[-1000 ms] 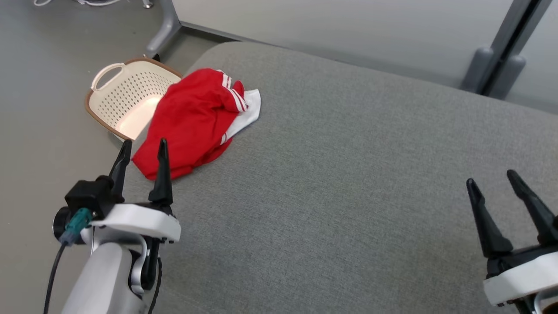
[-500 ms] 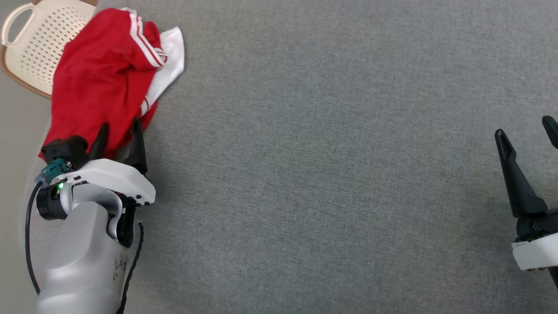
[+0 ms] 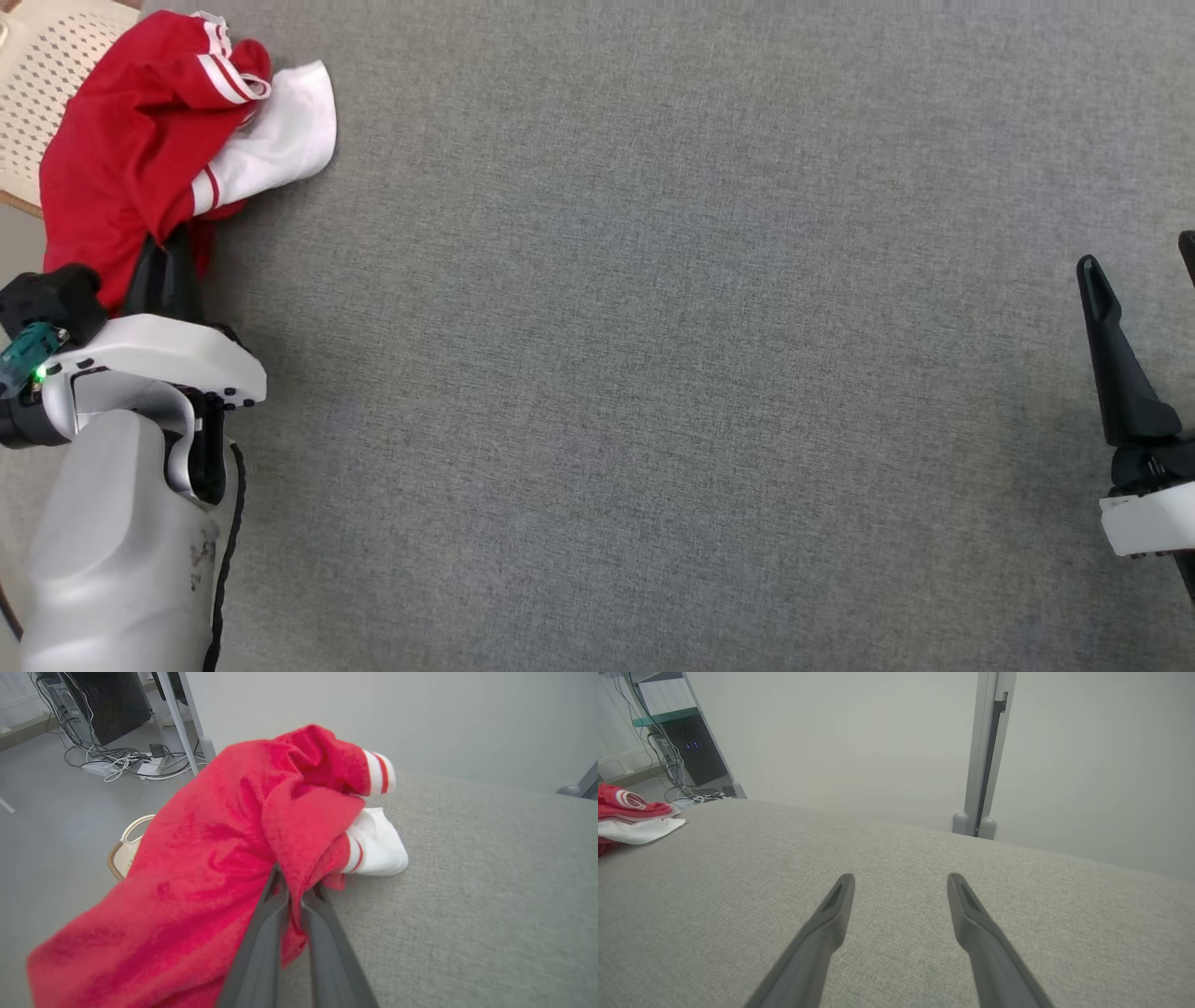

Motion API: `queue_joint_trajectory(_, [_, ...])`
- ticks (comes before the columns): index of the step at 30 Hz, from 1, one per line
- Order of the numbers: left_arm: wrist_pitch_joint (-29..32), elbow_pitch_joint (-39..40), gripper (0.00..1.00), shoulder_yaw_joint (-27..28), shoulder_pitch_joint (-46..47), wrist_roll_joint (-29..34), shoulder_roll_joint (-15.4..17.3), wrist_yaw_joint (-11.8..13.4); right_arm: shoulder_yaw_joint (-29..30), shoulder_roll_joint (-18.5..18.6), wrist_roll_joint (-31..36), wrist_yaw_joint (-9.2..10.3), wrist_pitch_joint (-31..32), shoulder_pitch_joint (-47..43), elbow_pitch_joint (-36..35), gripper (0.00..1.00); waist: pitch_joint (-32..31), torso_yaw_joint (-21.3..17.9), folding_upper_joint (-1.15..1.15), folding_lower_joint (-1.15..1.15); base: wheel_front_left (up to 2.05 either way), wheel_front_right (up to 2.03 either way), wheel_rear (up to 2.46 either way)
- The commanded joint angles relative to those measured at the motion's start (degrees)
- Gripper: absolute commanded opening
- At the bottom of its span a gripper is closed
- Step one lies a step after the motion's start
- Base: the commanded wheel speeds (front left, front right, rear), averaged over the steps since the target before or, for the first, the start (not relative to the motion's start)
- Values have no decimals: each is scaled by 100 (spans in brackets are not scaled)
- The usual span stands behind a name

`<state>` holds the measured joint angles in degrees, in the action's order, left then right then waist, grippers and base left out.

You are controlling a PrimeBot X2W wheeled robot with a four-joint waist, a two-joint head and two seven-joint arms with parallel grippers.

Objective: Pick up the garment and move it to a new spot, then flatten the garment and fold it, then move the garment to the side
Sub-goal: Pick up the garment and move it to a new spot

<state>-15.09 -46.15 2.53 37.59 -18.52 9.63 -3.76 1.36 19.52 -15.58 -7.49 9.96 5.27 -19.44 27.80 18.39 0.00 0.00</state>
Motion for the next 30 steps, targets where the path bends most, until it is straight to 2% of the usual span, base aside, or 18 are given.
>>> queue_joint_trajectory(1, [-9,336,0,107,-149,131,-28,30,38,-33,27,0,-68,3,61,100,-158,22,0,0,0,0,0])
queue_joint_trajectory(4, [-10,1100,0,322,-489,357,-102,13,46,-117,60,0,-157,-58,183,100,-400,5,0,0,0,0,0])
queue_joint_trajectory(5, [-10,1100,0,322,-489,357,-102,13,46,-117,60,0,-157,-58,183,100,-400,5,0,0,0,0,0])
queue_joint_trajectory(12, [-9,2770,0,316,-1346,808,-409,-118,-130,-274,67,0,-373,-107,495,100,-970,-194,0,0,0,0,0])
queue_joint_trajectory(18, [-9,3472,0,-245,-2082,990,-572,-209,-308,-431,16,0,-549,-190,843,100,-1514,-480,0,0,0,0,0])
queue_joint_trajectory(23, [12,3728,0,-784,-2500,1022,-621,-248,-467,-583,-16,0,-644,-320,1055,100,-1849,-799,0,0,0,0,0])
queue_joint_trajectory(30, [217,3859,0,-1561,-2673,895,-651,-306,-652,-736,-50,0,-750,-382,1234,100,-2070,-1521,0,0,0,0,0])
